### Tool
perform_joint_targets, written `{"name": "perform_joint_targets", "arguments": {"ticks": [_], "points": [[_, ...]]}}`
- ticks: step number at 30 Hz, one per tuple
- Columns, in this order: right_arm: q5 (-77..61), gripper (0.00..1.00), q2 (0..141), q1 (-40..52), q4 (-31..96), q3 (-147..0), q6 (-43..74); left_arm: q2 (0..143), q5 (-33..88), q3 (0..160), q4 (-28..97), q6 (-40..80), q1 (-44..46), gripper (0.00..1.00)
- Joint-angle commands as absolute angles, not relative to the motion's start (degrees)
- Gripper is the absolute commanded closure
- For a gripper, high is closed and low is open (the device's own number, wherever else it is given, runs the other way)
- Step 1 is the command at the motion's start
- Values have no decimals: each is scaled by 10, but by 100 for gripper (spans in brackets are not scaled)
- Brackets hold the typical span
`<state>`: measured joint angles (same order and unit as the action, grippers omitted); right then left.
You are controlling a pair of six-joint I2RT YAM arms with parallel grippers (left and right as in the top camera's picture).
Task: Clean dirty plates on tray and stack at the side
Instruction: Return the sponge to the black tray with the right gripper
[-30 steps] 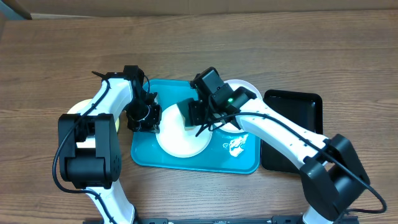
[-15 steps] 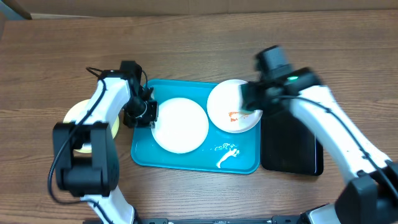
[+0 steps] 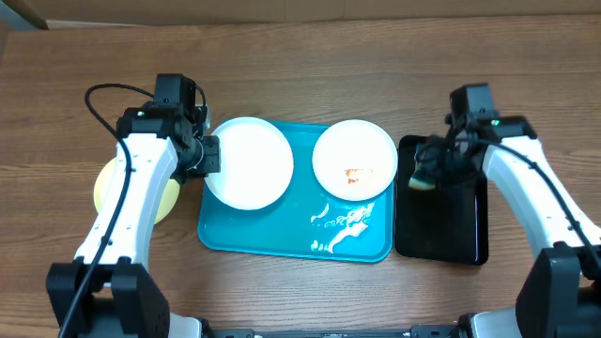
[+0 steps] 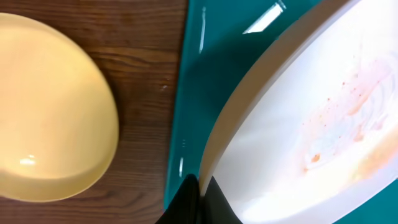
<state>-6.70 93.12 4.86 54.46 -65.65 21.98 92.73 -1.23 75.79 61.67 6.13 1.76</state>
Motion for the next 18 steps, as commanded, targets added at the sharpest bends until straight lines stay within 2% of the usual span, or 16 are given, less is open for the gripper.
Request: {"name": "perform_joint_targets", "arguments": {"ticks": [1,11,18], "points": [[-67,96,925,48,491,-586,208,893,-67,769,618,80,22,96],[-50,96,925,48,284,-399,210,872,-238,769,617,100,100,96],[-80,96,922,48,308,-428,209,872,-362,769,617,134,172,96]]}}
